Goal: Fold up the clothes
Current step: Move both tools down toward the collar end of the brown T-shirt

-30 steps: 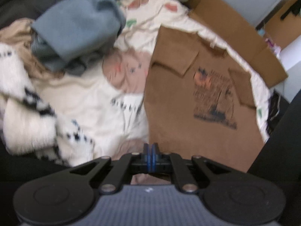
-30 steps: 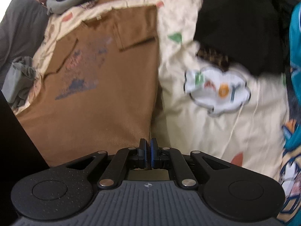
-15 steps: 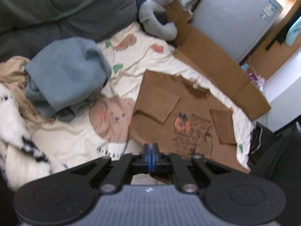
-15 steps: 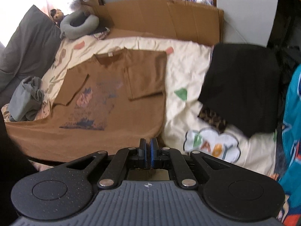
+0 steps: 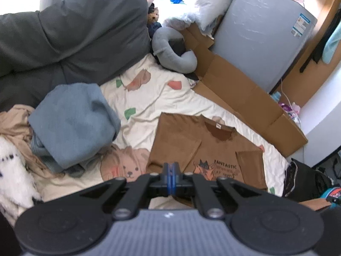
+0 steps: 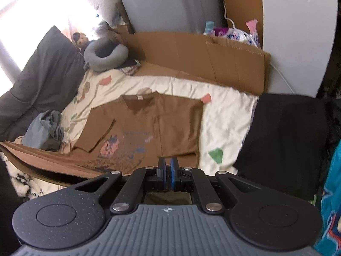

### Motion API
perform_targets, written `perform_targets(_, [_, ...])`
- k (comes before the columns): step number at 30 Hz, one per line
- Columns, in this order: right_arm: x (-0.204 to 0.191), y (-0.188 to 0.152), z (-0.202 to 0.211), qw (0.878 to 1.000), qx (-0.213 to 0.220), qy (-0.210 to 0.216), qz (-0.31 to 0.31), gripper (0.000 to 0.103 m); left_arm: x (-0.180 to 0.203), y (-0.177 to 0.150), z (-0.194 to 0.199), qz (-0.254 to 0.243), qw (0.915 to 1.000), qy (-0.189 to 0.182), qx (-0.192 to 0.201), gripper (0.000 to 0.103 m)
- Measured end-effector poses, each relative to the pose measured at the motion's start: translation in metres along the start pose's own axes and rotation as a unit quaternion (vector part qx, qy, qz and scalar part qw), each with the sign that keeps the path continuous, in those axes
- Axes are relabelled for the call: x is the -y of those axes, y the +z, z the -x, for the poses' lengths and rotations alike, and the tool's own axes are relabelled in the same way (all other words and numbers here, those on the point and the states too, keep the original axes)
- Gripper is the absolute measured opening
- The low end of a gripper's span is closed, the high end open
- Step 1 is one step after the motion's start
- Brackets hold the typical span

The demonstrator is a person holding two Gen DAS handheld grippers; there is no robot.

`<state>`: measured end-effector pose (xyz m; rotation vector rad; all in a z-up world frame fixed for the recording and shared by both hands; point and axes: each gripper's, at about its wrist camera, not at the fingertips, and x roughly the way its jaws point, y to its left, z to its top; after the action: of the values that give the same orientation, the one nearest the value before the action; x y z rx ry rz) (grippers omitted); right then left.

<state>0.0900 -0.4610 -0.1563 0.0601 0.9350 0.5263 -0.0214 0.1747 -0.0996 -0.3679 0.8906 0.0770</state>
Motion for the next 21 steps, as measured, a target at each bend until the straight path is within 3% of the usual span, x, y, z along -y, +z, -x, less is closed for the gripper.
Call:
perform_targets(11, [0.004, 0.037, -0.016, 1.0, 0.014, -0.009, 0.007, 0.002, 0.013, 0.033, -0.03, -0.014, 0.9998, -0.012, 0.001, 0.001])
perform_targets(21, [0.015, 0.059, -0.072, 1.0, 0.002, -0.029, -0.012, 0.002, 0.004, 0.059, -0.088, 0.001, 0.9998, -0.013, -0.012, 0.001])
